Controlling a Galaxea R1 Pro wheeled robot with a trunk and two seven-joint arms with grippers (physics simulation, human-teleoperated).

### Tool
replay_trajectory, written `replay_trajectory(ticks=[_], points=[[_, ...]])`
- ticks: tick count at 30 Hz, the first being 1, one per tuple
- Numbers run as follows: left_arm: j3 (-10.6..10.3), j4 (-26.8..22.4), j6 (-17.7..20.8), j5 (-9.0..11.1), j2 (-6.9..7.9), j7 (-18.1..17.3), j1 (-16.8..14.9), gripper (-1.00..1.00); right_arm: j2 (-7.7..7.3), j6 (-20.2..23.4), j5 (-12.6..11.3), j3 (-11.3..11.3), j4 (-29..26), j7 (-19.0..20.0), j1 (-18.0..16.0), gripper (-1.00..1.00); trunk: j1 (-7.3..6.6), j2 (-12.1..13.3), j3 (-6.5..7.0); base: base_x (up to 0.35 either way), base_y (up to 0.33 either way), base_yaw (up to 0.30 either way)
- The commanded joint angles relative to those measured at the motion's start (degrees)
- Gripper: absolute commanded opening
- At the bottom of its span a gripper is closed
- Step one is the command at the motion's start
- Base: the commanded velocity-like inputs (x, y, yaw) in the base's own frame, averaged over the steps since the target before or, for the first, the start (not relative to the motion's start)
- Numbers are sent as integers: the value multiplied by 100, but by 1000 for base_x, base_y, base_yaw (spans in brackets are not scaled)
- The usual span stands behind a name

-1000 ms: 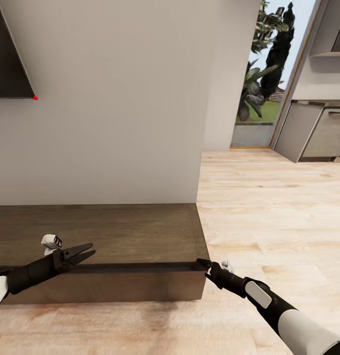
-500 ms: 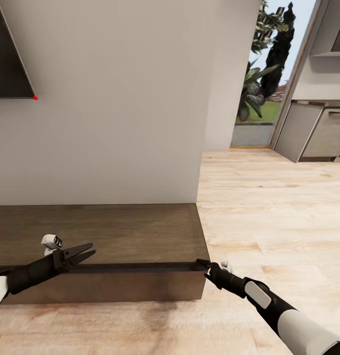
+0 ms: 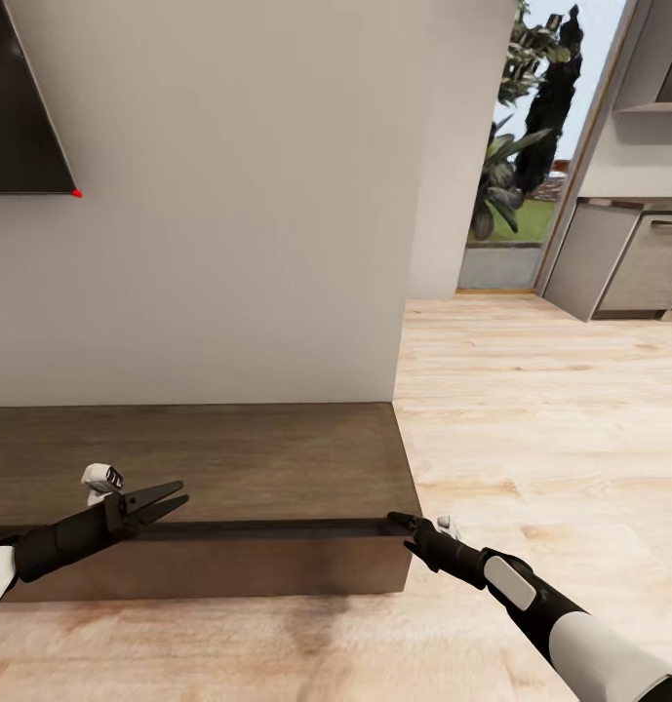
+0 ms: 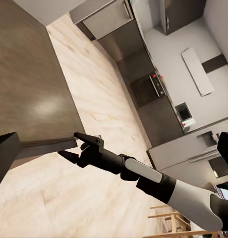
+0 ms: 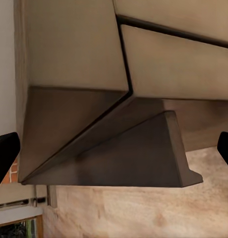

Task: Place each of the two pumpkins and all three candles from the living room inside a cabinet in the living room (use any cabinet), then make sure every cabinet is closed, and position the cauldron so it is next to a table in the living room.

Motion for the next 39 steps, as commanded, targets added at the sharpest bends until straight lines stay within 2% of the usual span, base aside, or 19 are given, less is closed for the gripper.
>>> replay_trajectory(ticks=[1, 9, 39], points=[[2, 1, 21, -6, 0, -18, -4, 100, -4, -15, 77, 119, 17, -546, 2, 100, 0, -1, -6, 0, 2, 0], [2, 1, 21, -6, 0, -18, -4, 100, -4, -15, 77, 268, 18, -541, 2, 100, 0, -1, -6, -39, 0, 0], [1, 1, 21, -6, 0, -18, -4, 100, -4, -15, 77, 277, 10, -541, 0, 100, 0, -1, -6, -27, -10, 0]])
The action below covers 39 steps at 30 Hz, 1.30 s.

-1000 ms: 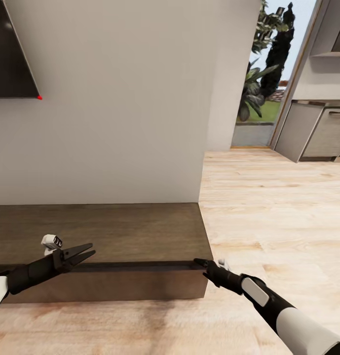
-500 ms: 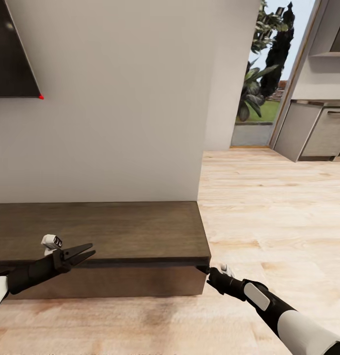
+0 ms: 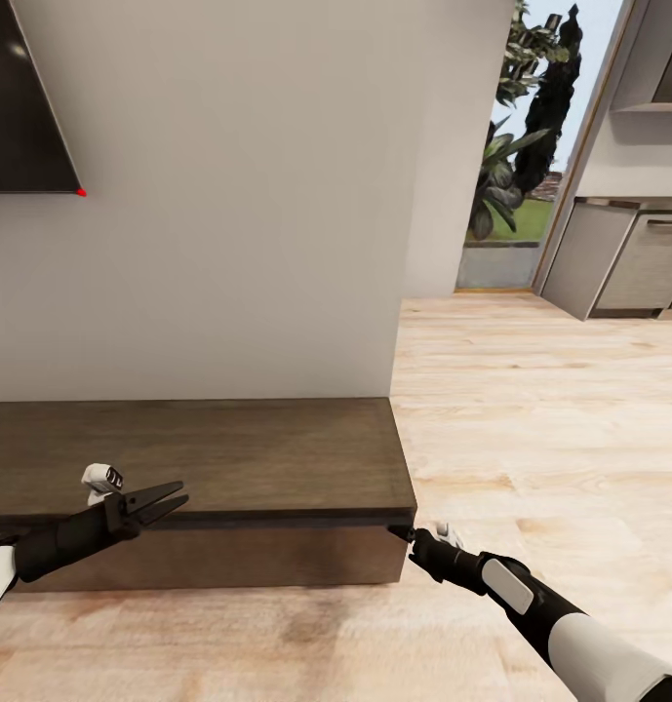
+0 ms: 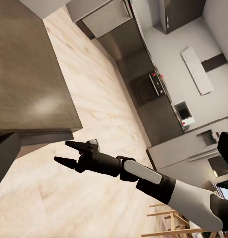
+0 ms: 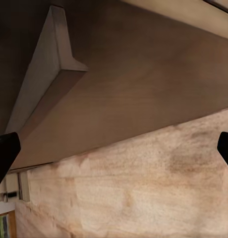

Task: Place each of the two pumpkins and all three candles from the living room inside a cabinet in the living room (use any cabinet), then make sure every cabinet is closed, and position the cauldron so it is next to a table in the living room.

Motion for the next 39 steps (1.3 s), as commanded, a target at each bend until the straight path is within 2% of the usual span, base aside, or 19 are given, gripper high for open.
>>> replay_trajectory(ticks=[1, 22, 28, 39], points=[[3, 0, 21, -6, 0, -18, -3, 100, -4, 16, -37, 25, -1, 8, -3, 100, -1, -2, -5, 0, 0, 0], [-3, 0, 21, -6, 0, -18, -3, 100, -13, 7, -35, 25, -63, 313, -2, 100, -1, -2, -5, 0, 0, 0], [-5, 0, 21, -6, 0, -18, -3, 100, -16, -43, -28, 28, -69, 593, -2, 100, -1, -2, -5, 0, 0, 0], [-5, 0, 21, -6, -1, -14, -3, 100, -14, -63, -26, 29, -68, 623, -2, 100, -1, -2, -5, 19, 9, 0]])
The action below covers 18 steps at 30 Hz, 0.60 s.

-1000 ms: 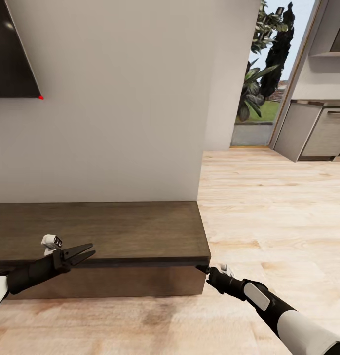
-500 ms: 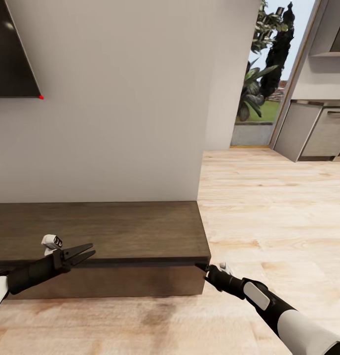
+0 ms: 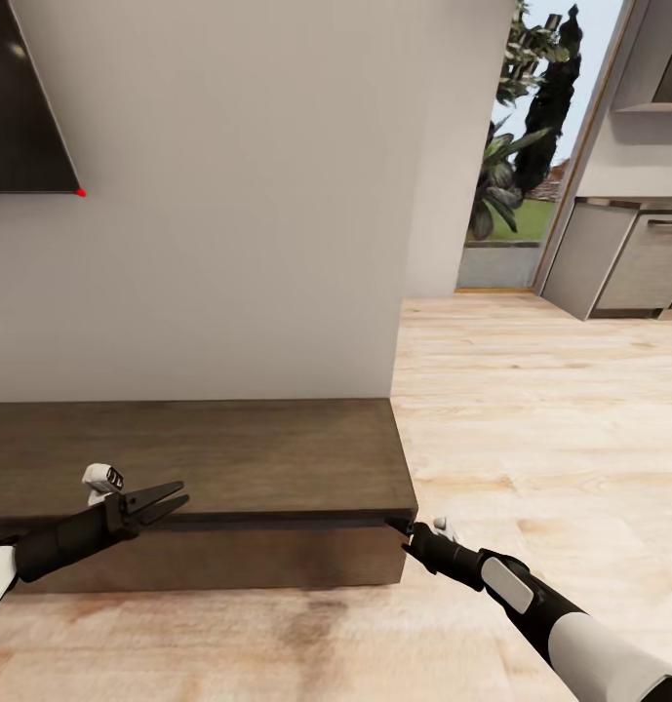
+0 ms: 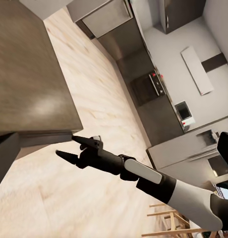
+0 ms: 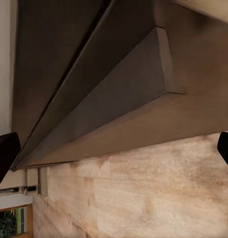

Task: Place each of the two pumpkins and all three candles from the living room inside a cabinet in the living room (use any cabinet), then make sure every cabinet is closed, and position the cauldron so it is next to a table in the living room.

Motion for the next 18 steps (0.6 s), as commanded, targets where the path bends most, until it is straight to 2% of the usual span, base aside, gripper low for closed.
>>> replay_trajectory(ticks=[1, 10, 15, 18], points=[[1, 0, 22, -5, -1, -20, -3, 100, -6, 23, -45, 28, -2, 6, -4, 100, -1, -2, -5, 84, 1, 0], [-3, 0, 22, -5, -3, -19, -3, 100, -4, 23, -31, 29, -3, 6, -4, 100, -1, -2, -5, 24, 0, 0], [-5, 0, 22, -5, -4, -16, -3, 100, -4, 23, 141, 23, 4, 6, -4, 100, -1, -2, -5, 41, 0, 0], [-7, -5, 22, -5, -4, -16, -3, 100, -4, 23, 166, 23, 5, 6, -4, 100, -1, -2, -5, 66, 0, 0]])
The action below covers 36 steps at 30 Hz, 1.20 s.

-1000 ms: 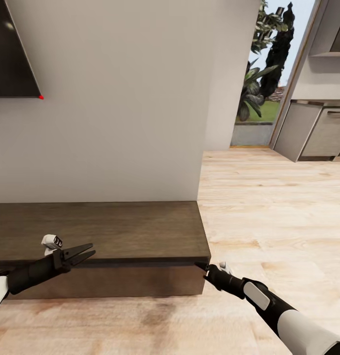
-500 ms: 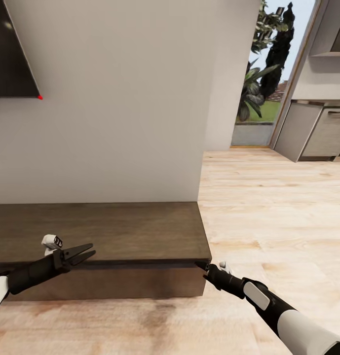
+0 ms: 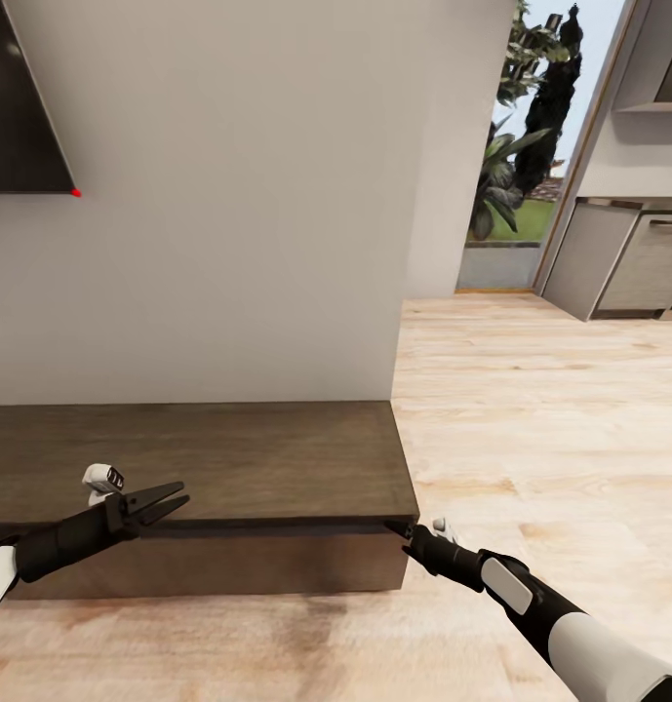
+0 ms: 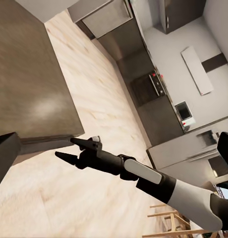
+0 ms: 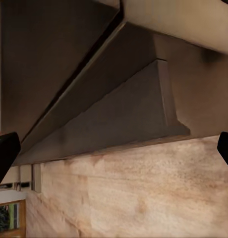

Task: Place each of the two pumpkins and all three candles from the living room inside a cabinet in the living room (use any cabinet), then make sure every cabinet is closed, and position the cauldron so it is next to a table in the living room.

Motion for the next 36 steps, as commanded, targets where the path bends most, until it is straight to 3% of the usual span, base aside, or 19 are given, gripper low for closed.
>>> replay_trajectory(ticks=[1, 19, 20, 36], points=[[5, 2, 21, -5, -1, -19, -3, 100, -4, 23, -41, 26, -1, 5, -4, 100, -1, -2, -5, 22, 0, 0], [3, 1, 21, -5, 4, -19, -3, 100, -4, 23, -35, 25, 0, 5, -5, 100, -1, -2, -5, 26, 0, 0], [3, 0, 21, -5, 3, -19, -3, 100, -4, 23, -35, 25, 0, 5, -4, -100, -1, -2, -5, 14, 0, 0], [3, 1, 21, -5, 4, -18, -3, 100, -4, 23, -32, 25, 0, 7, -4, -100, -1, -2, -5, 1, 0, 0]])
